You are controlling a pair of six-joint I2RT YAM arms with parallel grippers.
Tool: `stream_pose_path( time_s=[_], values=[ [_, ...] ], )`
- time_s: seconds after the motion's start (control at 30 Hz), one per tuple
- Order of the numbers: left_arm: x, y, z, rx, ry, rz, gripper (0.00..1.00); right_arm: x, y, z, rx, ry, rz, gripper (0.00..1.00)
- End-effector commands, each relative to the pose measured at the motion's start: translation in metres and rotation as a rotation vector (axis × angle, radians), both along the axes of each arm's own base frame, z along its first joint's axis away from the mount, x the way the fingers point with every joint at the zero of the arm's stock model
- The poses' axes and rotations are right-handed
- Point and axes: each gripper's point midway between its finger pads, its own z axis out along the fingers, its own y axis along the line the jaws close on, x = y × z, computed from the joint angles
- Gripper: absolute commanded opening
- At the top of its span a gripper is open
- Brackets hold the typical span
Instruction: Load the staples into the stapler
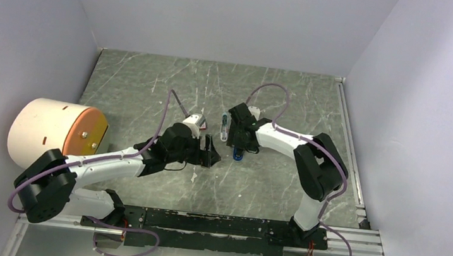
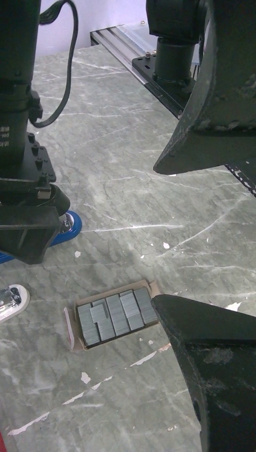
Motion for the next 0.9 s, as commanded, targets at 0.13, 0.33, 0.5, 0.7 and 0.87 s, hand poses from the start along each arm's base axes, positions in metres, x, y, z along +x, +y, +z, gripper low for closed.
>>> stream_pose_path(
  time_s=[0.13, 0.33, 0.5, 0.7, 0.87],
  values=[
    [0.012, 0.01, 0.011, -0.025, -0.032, 0.102, 0.88, -0.001, -0.004, 0.06, 0.025, -0.12, 0.006, 0.75],
    [0.014, 0.014, 0.012, -0.04, -0.038, 0.132, 0.88, -0.018, -0.011, 0.071, 0.042, -0.103, 0.02, 0.71],
    [0.013, 0.013, 0.01, -0.047, -0.025, 0.135, 0.88, -0.03, -0.014, 0.059, 0.026, -0.067, 0.022, 0.68],
    [0.012, 0.01, 0.01, -0.056, -0.024, 0.121, 0.88, -0.039, -0.002, 0.043, 0.038, -0.019, 0.067, 0.61],
    [0.012, 0.011, 0.007, -0.05, -0.019, 0.126, 0.87, -0.038, -0.001, 0.034, 0.024, -0.007, 0.054, 0.54]
  ],
)
